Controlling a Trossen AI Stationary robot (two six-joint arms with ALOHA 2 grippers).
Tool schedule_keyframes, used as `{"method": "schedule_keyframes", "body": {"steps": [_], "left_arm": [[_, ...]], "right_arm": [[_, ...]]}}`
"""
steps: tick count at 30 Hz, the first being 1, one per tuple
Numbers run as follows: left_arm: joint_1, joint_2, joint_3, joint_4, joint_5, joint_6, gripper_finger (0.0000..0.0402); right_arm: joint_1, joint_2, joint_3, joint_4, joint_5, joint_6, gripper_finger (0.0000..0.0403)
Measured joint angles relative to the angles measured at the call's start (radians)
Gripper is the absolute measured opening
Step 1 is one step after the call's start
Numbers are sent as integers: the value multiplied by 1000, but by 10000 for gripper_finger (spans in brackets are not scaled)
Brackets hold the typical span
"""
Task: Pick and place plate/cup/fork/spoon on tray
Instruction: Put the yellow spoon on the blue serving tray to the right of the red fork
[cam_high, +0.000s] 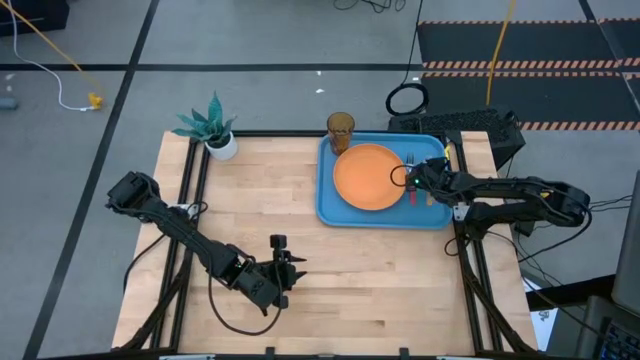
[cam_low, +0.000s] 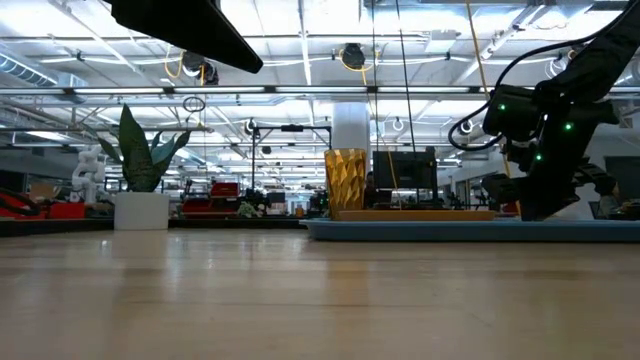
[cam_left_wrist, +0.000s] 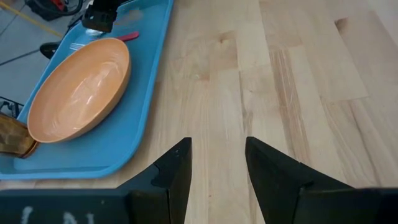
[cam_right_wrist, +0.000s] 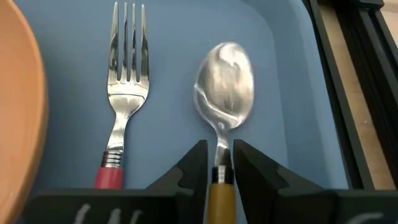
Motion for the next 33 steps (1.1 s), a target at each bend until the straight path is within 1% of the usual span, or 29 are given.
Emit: {"method": "schedule_keyframes", "body": {"steps": [6,10,14,17,19,21,23,27,30,33], "left_arm": [[0,0,0,0,0,-7,154],[0,0,0,0,0,-7,154],[0,0,0,9,0,-3,154],[8,0,0,17,0,-2,154],[12,0,0,30,0,0,154],[14,0,0,44,0,0,154],[15,0,0,66,0,11,154],[17,0,0,110,18,26,154],[17,0,1,118,29,26,154],[17,0,1,117,43,19,154]], "right_arm": [[0,-2,1,20,2,-6,94],[23,-39,26,27,-6,-49,102],[74,-120,58,28,-48,-124,102],[124,-195,66,20,-127,-169,102],[157,-237,66,-29,-213,-155,101],[188,-265,66,-125,-286,-96,98],[218,-279,66,-206,-328,-47,93],[251,-290,66,-312,-339,-3,79],[264,-294,66,-355,-345,5,64],[267,-300,66,-387,-382,4,45]]}}
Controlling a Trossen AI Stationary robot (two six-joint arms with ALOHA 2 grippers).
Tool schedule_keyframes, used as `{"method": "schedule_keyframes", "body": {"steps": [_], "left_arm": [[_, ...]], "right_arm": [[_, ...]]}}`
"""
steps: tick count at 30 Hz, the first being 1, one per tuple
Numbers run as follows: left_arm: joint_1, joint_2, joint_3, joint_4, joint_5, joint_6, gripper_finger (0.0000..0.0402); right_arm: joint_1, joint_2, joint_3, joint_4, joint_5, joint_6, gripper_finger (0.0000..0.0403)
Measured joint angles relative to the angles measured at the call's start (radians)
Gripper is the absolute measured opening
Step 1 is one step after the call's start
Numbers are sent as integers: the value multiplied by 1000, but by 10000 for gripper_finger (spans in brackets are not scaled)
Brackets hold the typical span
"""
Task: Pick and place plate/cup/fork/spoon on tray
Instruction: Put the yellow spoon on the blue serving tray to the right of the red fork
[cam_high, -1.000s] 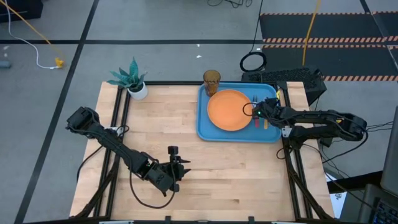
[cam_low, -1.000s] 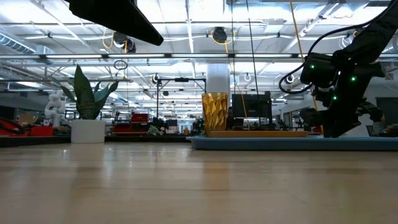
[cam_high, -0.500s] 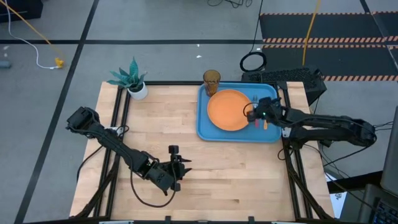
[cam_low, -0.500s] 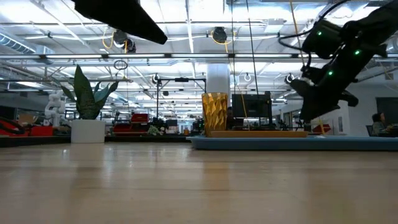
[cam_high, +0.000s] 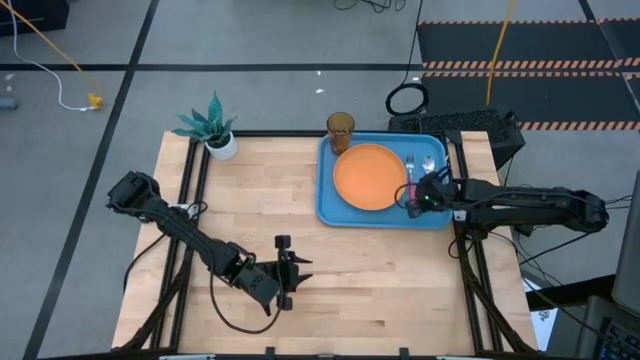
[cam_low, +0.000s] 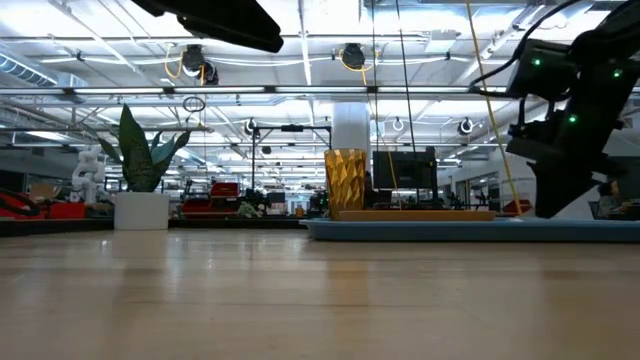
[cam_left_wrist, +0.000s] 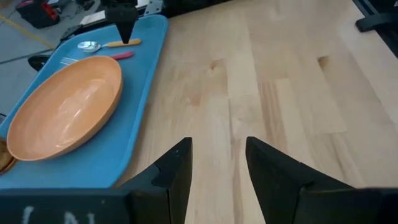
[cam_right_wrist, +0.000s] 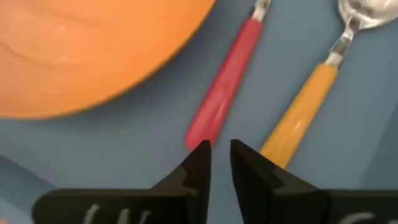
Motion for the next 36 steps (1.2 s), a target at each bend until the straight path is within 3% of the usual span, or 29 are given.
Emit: {"method": "schedule_keyframes", "body": {"steps": [7,36], "left_arm": [[3,0,0,1,0,4,154],[3,0,0,18,2,14,154]], "right_arm": [[0,3,0,-100,-10,3,3],[-3,4,-58,-105,72,36,0]]}}
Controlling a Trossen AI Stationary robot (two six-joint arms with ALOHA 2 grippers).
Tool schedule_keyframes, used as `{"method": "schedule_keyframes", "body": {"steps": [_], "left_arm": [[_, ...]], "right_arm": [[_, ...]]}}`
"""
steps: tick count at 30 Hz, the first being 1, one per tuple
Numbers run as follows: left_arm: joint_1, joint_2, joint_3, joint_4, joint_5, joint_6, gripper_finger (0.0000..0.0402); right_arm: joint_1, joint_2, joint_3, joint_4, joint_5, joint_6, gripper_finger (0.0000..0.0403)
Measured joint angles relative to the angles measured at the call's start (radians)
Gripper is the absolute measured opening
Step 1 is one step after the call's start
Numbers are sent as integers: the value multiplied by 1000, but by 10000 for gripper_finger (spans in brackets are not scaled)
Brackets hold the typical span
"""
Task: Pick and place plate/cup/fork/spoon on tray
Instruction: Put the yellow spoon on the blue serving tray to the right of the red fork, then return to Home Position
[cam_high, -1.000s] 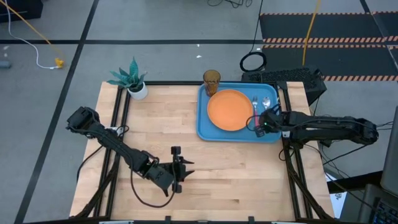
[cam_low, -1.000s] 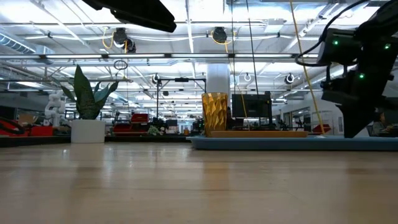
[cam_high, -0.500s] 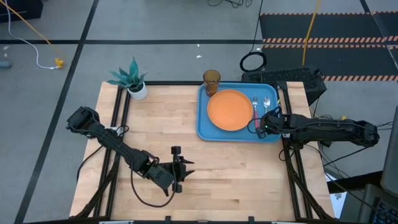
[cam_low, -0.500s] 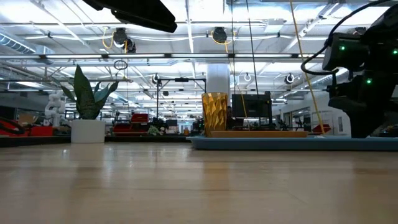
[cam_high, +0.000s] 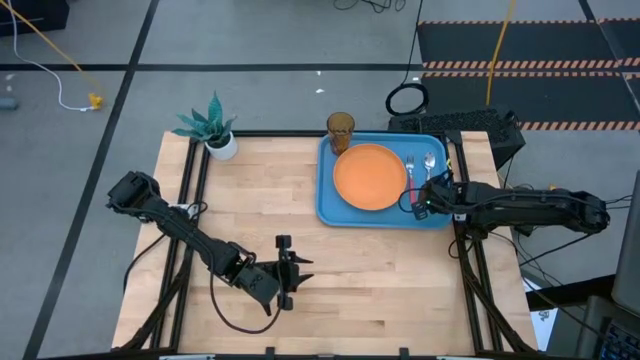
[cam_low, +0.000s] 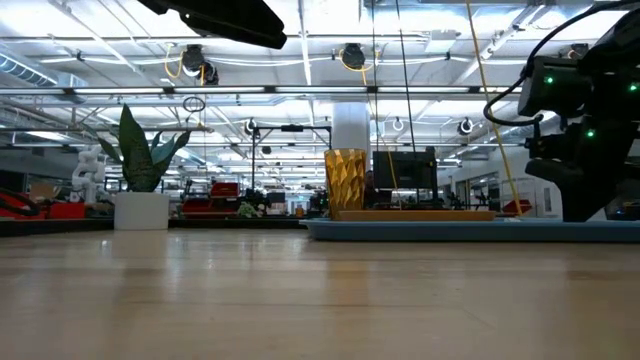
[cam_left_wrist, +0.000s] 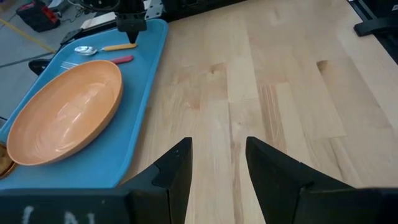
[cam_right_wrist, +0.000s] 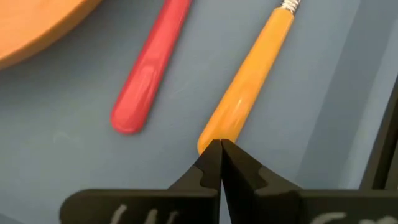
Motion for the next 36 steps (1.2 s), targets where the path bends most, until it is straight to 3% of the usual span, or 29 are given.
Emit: {"method": "schedule_keyframes", "body": {"steps": [27,32,36], "left_arm": [[0,0,0,0,0,2,154],[2,-10,0,-4,-2,62,154],[19,-103,1,0,-5,110,154]], "right_arm": [[0,1,51,-36,-1,0,0],[44,-18,85,114,7,-104,0],[139,-60,118,344,28,-271,0]]}}
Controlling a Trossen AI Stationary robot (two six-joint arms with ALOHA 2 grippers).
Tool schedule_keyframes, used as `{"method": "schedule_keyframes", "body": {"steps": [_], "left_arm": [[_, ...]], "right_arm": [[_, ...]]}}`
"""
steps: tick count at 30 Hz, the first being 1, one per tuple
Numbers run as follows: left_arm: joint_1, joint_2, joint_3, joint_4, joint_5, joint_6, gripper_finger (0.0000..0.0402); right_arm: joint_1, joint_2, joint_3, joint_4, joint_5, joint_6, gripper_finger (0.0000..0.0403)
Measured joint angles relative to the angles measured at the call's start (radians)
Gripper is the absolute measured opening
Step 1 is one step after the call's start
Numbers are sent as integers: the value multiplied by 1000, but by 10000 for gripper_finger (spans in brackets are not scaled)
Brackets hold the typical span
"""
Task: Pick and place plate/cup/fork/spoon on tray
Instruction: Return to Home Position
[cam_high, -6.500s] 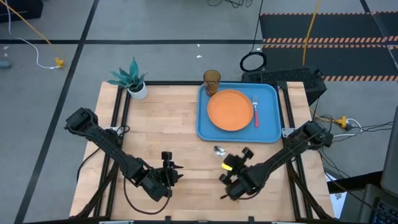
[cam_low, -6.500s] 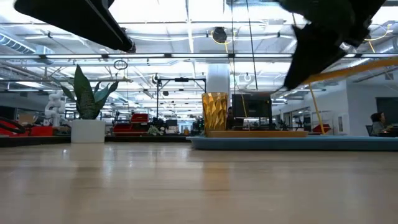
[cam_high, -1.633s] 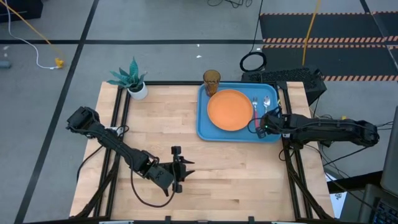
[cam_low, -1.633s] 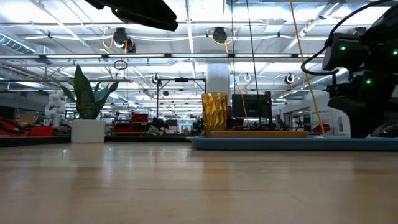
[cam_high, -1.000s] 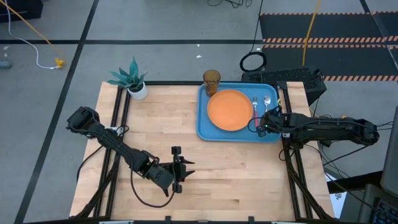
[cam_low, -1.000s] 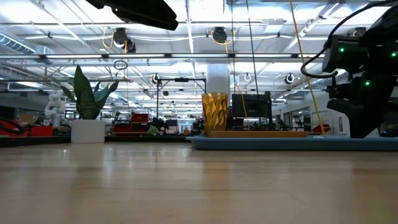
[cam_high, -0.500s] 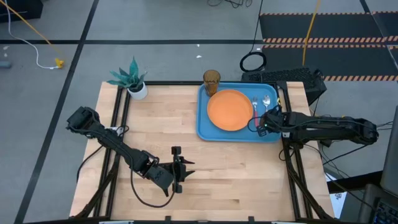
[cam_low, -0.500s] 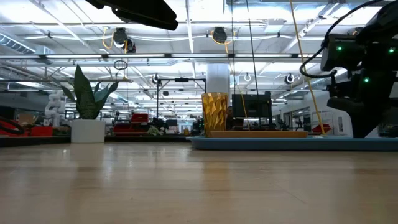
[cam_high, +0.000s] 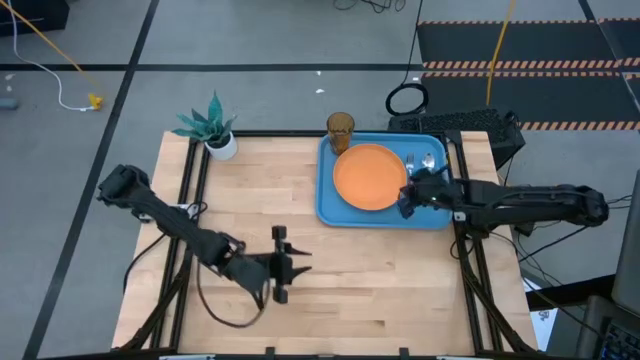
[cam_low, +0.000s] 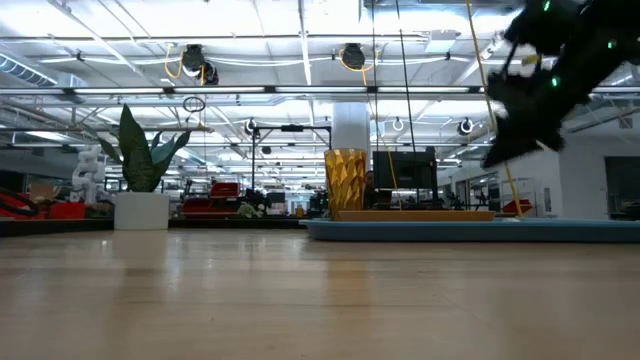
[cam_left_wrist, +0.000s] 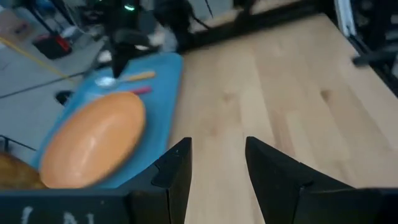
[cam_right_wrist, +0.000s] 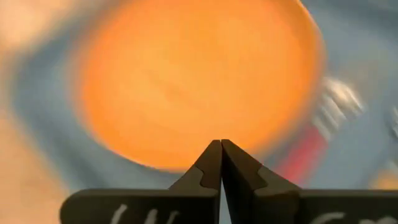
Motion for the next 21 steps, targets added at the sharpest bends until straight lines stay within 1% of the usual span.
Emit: {"method": "schedule_keyframes", "body": {"steps": [3,5,8,11,14,17,19,21], "left_arm": [[14,-85,-9,-17,-6,29,154],[23,-136,-16,-6,-5,51,154],[41,-208,-51,6,-6,64,154],[68,-256,-134,92,-6,63,154],[87,-278,-244,254,-6,59,154],[101,-283,-334,367,7,56,154],[110,-283,-374,406,15,56,150],[123,-283,-404,427,33,55,139]], "right_arm": [[86,-31,1,183,-2,-155,0],[154,-47,1,285,1,-228,0],[244,-70,1,404,22,-336,0],[316,-92,1,443,29,-422,0],[385,-104,-1,430,31,-476,0],[447,-105,-25,435,55,-513,0],[486,-99,-46,440,87,-513,0],[519,-98,-68,454,107,-504,0]]}}
